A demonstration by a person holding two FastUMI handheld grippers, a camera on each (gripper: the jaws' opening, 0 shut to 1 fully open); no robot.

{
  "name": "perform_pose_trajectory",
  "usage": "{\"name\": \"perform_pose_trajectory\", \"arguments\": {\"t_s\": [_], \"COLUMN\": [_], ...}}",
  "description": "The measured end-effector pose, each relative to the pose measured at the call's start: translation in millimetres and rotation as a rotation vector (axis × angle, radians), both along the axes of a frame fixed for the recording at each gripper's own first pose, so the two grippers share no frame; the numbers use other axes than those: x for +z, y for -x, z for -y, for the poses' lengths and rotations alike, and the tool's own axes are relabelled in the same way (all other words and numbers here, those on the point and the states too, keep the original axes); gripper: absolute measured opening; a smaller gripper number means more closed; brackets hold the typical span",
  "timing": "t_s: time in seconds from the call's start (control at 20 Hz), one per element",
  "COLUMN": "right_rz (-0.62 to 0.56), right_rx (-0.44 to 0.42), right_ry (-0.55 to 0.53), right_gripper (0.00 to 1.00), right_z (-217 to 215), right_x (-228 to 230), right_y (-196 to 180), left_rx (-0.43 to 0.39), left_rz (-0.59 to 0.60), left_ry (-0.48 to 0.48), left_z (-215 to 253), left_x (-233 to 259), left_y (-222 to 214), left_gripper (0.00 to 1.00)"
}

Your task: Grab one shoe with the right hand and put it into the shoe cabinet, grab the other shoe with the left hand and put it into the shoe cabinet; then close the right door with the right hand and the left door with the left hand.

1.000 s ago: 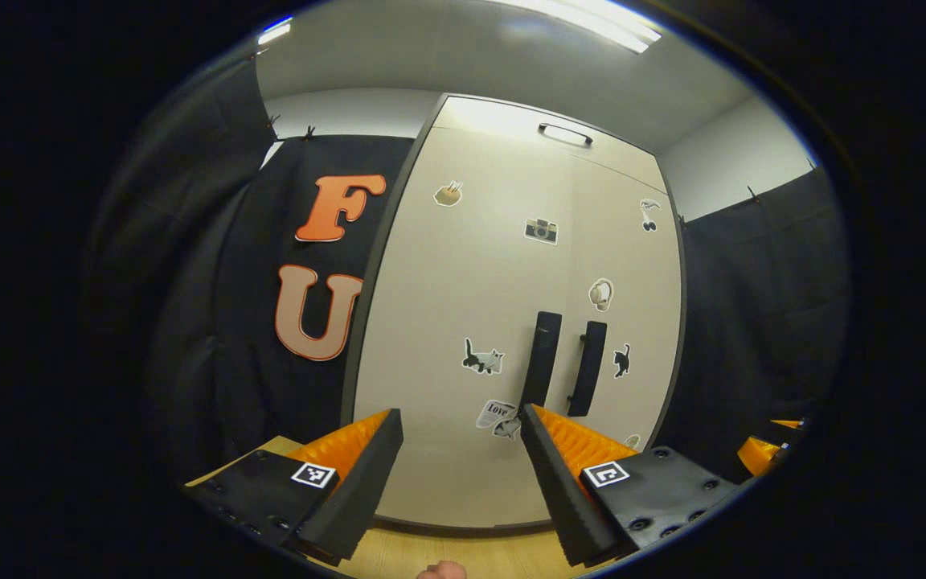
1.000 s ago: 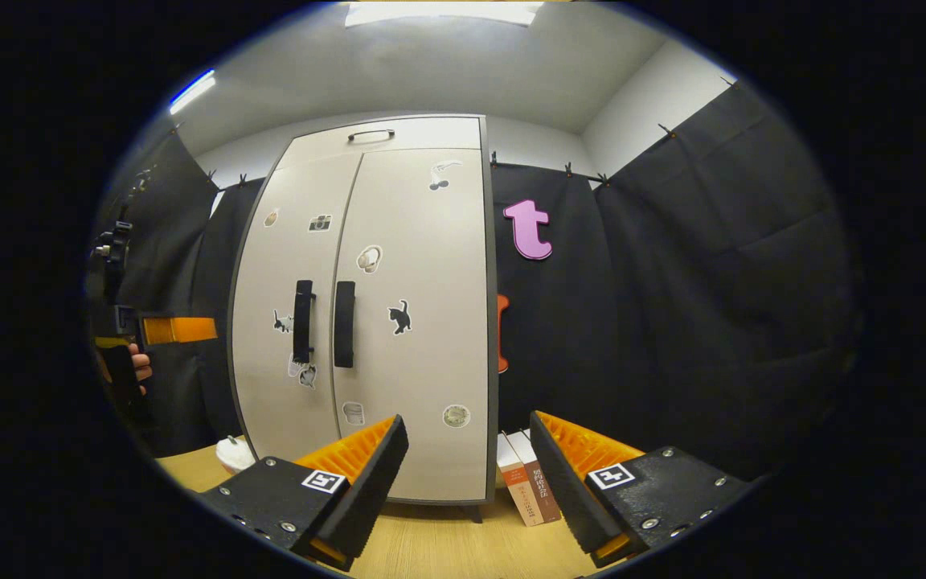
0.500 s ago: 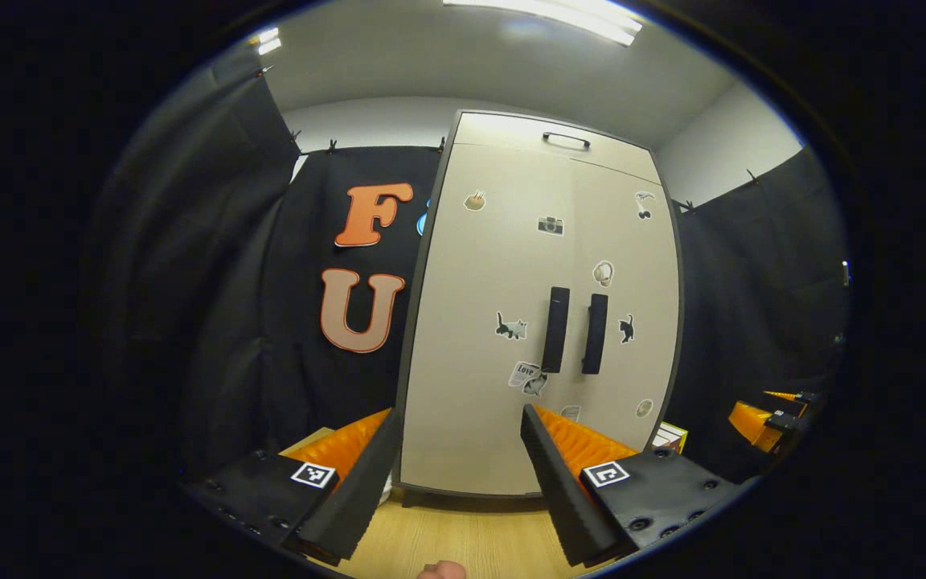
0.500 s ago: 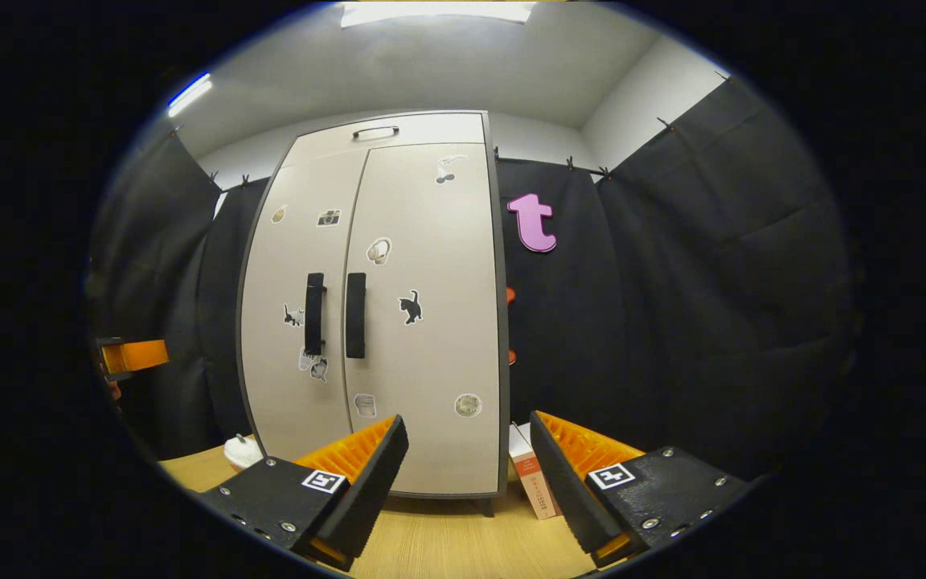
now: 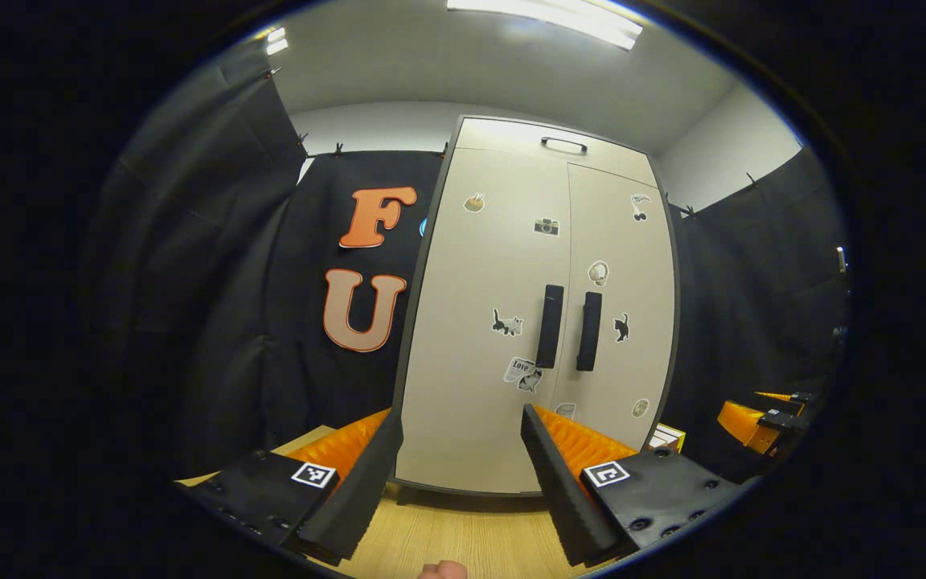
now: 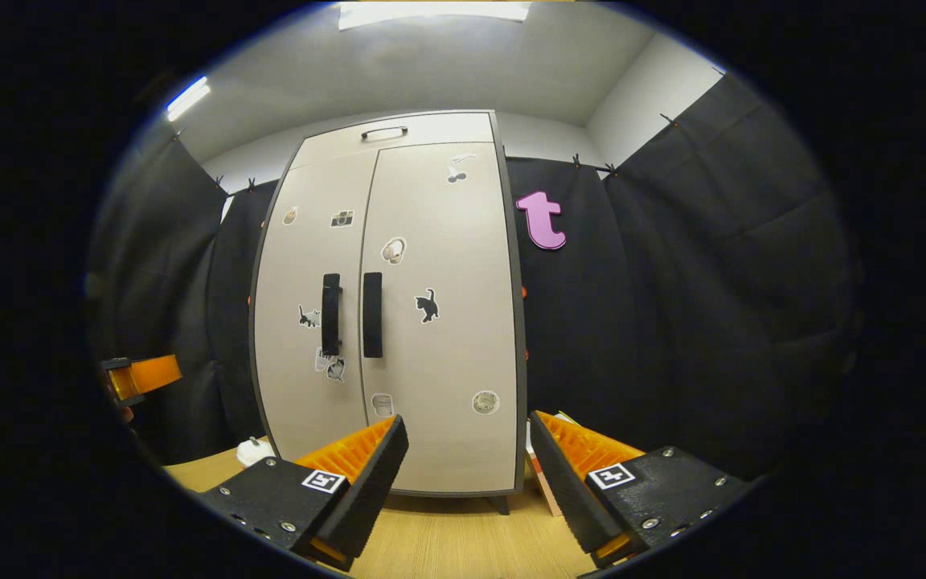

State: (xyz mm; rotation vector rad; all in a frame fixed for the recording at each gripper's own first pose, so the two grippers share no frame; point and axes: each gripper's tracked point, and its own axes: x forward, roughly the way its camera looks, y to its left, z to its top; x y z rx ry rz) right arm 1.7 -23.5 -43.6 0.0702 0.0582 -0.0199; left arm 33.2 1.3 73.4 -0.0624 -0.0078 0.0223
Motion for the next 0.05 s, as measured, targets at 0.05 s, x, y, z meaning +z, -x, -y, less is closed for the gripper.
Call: {"name": "perform_pose_trajectory", "arguments": {"t_s": [0.05], "right_rz": [-0.001], "right_rx": [0.0], "right_ry": [-0.003], "right_gripper": [0.94], "right_z": [-0.3], "right_x": [-0.4], "right_y": [0.3], "left_rx": [-0.002], "left_rz": [0.0], "left_ry": [0.005], "left_z": [0.7], "left_x": [-0.1], "left_y": [-1.4], "left_gripper": [0.96]}}
